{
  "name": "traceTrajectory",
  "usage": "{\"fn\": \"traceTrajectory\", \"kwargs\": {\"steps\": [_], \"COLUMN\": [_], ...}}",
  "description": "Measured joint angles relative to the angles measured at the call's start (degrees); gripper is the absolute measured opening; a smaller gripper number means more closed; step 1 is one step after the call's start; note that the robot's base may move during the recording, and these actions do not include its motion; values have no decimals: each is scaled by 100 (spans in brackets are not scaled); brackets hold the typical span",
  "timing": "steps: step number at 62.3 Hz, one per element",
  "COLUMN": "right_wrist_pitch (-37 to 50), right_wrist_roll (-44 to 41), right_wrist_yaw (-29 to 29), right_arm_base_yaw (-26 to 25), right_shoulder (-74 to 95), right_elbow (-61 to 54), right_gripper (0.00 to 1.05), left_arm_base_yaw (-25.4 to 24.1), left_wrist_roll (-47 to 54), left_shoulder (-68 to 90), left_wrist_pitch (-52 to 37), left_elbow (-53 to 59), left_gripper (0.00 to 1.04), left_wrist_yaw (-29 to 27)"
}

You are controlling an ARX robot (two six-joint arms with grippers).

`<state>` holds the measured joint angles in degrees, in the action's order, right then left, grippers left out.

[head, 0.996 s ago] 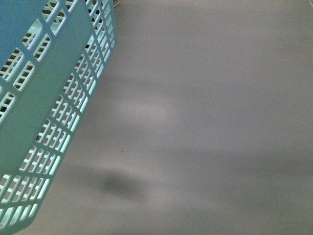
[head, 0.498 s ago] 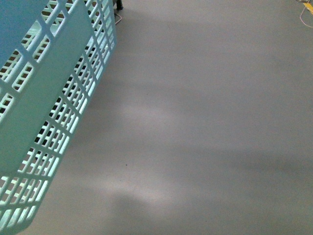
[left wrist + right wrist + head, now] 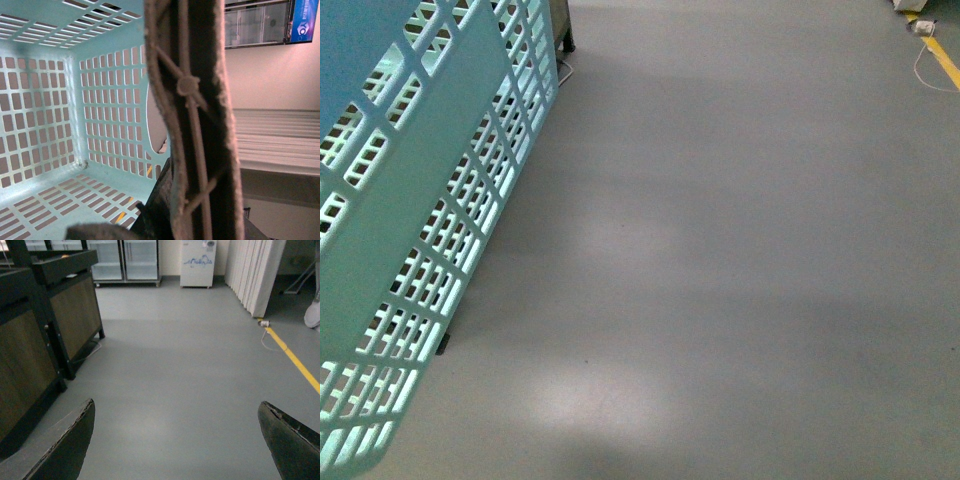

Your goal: Pick lemon and mango into basket

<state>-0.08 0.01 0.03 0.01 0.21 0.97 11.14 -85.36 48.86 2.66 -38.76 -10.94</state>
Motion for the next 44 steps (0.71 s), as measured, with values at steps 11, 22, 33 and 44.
{"fn": "traceTrajectory", "kwargs": {"steps": [11,22,33,44], "right_wrist_pitch": [0,0,0,0], "right_wrist_roll": [0,4,0,0], "right_wrist_yaw": [-2,-2,-2,0], "right_arm_base_yaw": [0,0,0,0], "right_shoulder": [0,0,0,0], "right_elbow": [0,0,0,0], "right_gripper": [96,96,96,96], "left_arm_base_yaw": [0,0,0,0], "left_wrist_roll": [4,7,7,7], "left_shoulder": [0,0,0,0], "left_wrist_pitch": [0,0,0,0], "left_elbow": [0,0,0,0], "left_gripper": [5,5,5,5], "left_wrist_yaw": [-7,-7,-4,-4]}}
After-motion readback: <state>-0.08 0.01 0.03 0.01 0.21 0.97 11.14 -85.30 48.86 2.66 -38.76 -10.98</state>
